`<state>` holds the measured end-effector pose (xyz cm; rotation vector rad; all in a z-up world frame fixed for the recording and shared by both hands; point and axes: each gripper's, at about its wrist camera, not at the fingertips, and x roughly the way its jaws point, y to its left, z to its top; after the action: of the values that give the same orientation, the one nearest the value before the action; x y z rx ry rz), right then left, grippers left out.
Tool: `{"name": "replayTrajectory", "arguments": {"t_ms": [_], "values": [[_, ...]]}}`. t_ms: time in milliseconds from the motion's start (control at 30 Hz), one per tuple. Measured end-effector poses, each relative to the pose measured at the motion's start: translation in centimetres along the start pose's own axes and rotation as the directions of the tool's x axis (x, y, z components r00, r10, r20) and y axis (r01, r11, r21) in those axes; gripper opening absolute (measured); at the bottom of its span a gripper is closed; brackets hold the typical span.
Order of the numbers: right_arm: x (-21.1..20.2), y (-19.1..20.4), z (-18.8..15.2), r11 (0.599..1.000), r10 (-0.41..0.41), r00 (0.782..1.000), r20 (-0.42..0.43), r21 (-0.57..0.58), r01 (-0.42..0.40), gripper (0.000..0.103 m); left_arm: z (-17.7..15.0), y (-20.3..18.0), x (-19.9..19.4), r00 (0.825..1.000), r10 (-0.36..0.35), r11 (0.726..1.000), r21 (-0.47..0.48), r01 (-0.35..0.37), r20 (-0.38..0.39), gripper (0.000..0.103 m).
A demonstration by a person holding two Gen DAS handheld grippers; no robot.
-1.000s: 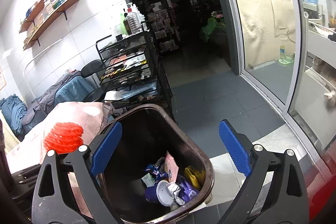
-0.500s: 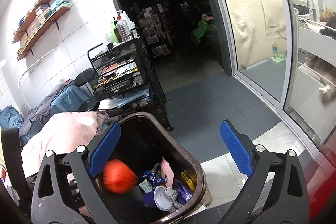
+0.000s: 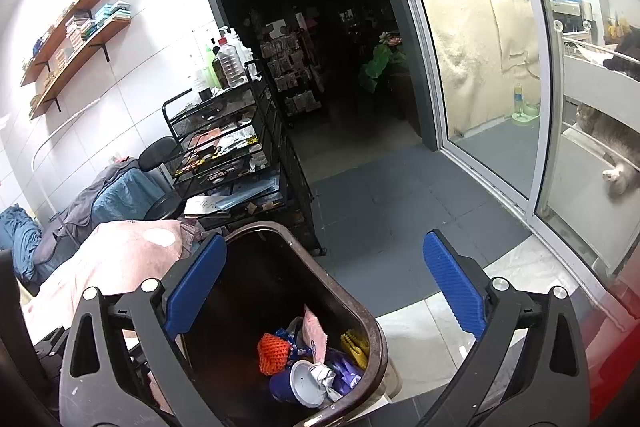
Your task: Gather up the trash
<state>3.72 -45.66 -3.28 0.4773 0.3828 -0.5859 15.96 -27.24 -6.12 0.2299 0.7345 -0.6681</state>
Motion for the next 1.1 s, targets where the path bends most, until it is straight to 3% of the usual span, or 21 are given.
{"name": "replayTrajectory", "arguments": {"t_ms": [333,600,833,1100], "values": [[0.0,0.3,-0.1,1.0,0.014,1.0,-0.006,-0.01,-0.014,0.097,-0.8,1.4,-2.3,1.0,-0.014,1.0,-0.014,0.014,0.017,0.098],[-0.5,1.4,-0.5,0.997,0.064,0.998,-0.01,-0.044,-0.065,0.097,-2.7,4.0,-7.5,0.987,0.022,0.995,-0.096,-0.007,0.158,0.098],[-1.8,4.1,-1.6,0.984,0.133,0.991,0.003,-0.123,-0.132,0.097,-5.9,6.5,-12.0,0.954,0.178,0.975,-0.174,-0.137,0.243,0.098],[-5.0,9.3,-4.1,0.933,0.242,0.97,0.013,-0.279,-0.229,0.097,-9.3,8.9,-16.1,0.894,0.363,0.916,-0.275,-0.291,0.264,0.098]]}}
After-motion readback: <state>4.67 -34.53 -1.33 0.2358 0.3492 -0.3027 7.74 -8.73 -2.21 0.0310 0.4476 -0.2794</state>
